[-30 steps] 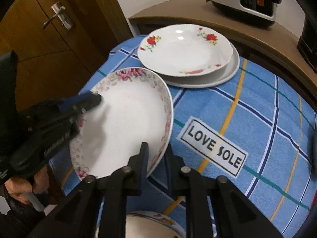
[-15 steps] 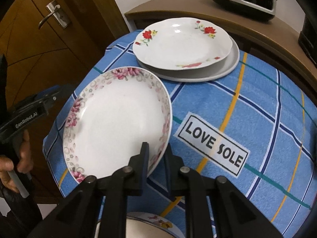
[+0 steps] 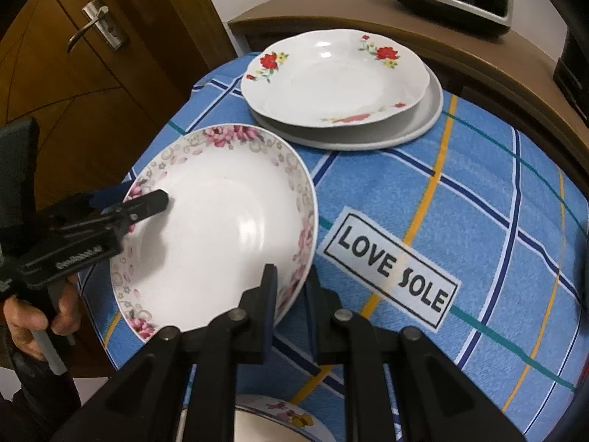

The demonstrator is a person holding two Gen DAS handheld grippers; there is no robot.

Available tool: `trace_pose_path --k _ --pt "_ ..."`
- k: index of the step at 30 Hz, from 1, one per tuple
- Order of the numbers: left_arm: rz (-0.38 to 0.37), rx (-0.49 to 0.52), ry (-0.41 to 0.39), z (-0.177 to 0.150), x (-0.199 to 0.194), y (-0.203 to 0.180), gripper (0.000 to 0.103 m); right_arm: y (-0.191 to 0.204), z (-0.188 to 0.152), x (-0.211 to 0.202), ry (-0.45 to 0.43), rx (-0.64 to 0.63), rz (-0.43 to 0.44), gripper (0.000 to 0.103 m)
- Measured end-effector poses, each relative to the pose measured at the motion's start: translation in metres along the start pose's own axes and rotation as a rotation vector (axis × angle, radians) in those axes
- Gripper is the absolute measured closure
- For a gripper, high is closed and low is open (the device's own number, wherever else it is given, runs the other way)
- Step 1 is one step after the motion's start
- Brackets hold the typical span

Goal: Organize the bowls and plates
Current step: 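Lift the pink-floral plate with both tools toward the plate stack, then lower the pink-floral plate onto the rose plate and open both tools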

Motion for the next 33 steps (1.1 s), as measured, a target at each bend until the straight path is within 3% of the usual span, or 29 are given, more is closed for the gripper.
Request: trace_pose_path --k 1,14,22,33 --pt "-0.023 -0.001 0.004 0.000 0.000 -0.003 0.072 0.000 0.000 0.000 -0.001 0.002 0.003 0.089" --pt "0.013 0.017 -0.047 0.011 -0.018 -0.012 0.072 0.002 0.000 -0.010 -0.035 0.009 0.003 0.090" --pt "0.021 0.048 -0.115 0.049 -0.031 -0.028 0.072 -0.005 0.020 -0.041 -0.100 0.010 -0.005 0.090" --pt "0.023 0.054 -0.160 0.117 -0.002 -0.052 0.072 -0.047 0.072 -0.056 -0.177 0.058 -0.058 0.090"
Point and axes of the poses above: each gripper's, at about its wrist camera, not at the fingertips, and x roughly the way its jaws point, y to its left, z to its top, the point moved 8 cm from there along x, roughly the way its jaws point, and after that the axes turned 6 degrees about y, right-handed, at the moved point
